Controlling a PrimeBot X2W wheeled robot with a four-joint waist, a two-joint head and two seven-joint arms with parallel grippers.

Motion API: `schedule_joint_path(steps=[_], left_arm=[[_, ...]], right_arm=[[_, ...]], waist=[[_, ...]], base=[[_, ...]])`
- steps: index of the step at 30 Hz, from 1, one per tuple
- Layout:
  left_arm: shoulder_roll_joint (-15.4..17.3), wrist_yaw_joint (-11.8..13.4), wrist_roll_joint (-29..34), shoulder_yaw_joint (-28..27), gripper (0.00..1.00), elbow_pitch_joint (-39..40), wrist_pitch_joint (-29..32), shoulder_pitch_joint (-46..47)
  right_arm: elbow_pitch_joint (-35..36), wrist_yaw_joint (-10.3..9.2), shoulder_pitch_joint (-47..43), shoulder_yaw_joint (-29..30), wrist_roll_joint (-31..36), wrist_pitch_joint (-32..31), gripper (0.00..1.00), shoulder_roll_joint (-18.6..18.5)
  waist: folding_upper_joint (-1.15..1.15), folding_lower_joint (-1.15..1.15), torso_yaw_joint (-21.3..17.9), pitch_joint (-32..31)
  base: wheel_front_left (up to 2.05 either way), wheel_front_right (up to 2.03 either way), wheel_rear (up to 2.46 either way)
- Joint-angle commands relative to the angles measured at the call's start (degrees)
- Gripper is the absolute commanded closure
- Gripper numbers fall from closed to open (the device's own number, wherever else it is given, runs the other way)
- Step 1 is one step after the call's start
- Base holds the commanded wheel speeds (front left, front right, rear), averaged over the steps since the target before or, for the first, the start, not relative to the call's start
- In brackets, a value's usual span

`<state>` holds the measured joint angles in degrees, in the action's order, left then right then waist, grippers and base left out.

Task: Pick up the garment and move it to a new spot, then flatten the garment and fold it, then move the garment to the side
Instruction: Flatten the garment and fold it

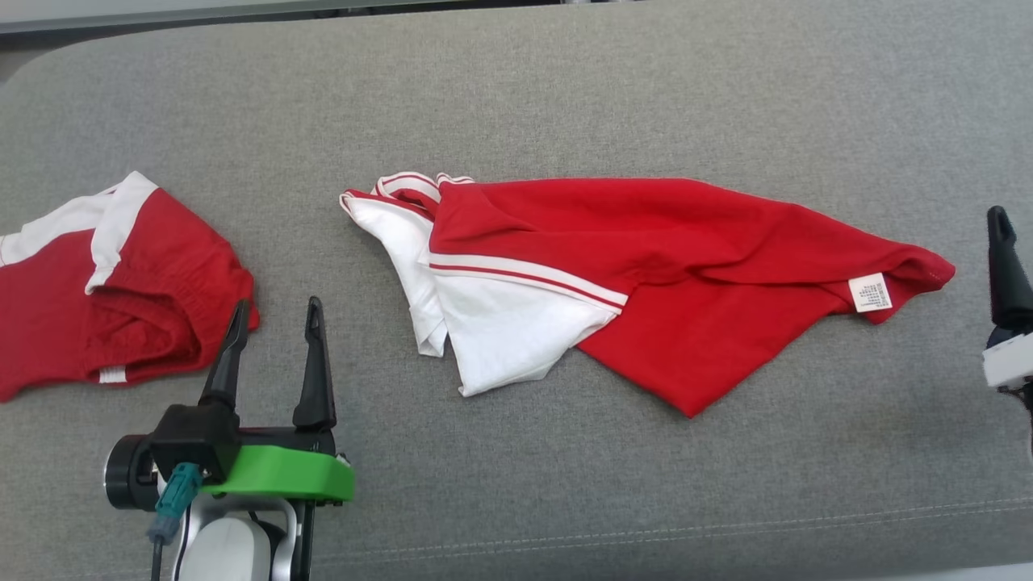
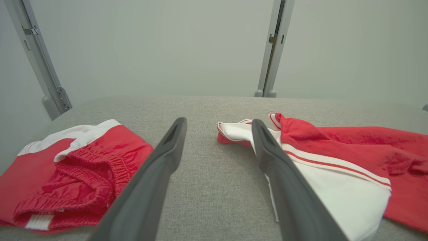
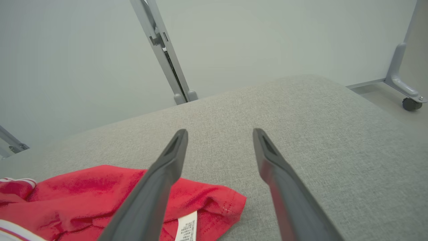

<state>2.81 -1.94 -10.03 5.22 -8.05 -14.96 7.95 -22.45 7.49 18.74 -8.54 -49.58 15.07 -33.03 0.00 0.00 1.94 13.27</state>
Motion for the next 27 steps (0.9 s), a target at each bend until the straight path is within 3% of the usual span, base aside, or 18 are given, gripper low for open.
schedule_joint_path(steps=[1,5,11,20,27], left_arm=[[0.2,0.2,0.0,-0.5,0.0,-0.2,-0.2,-0.8],[0.3,0.0,0.3,-1.3,0.0,0.1,-0.2,-1.9],[0.4,-0.4,0.5,-2.1,0.0,0.0,-0.2,-3.6],[0.3,-0.9,0.3,-1.8,0.0,-0.5,-0.2,-7.3],[0.2,-0.9,-0.4,-0.9,0.0,-0.5,-0.2,-8.5]], right_arm=[[2.1,0.0,-2.4,2.5,3.6,0.3,0.0,2.5],[9.5,0.0,-6.4,8.1,14.6,0.3,0.0,9.9],[15.7,0.0,-11.4,11.4,25.8,0.3,0.0,18.8],[17.7,0.0,-18.1,11.0,33.3,0.3,0.0,24.7],[18.7,0.0,-21.1,10.3,35.2,0.3,0.0,26.6]], waist=[[0.0,0.0,-0.5,-1.6],[0.0,0.0,-0.6,-3.3],[0.0,0.0,-0.5,-5.4],[0.0,0.0,0.0,-8.8],[0.0,0.0,0.0,-9.9]], base=[[0.0,0.0,0.0],[0.0,0.0,0.0],[0.0,0.0,0.0],[0.0,0.0,0.0],[0.0,0.0,0.0]])
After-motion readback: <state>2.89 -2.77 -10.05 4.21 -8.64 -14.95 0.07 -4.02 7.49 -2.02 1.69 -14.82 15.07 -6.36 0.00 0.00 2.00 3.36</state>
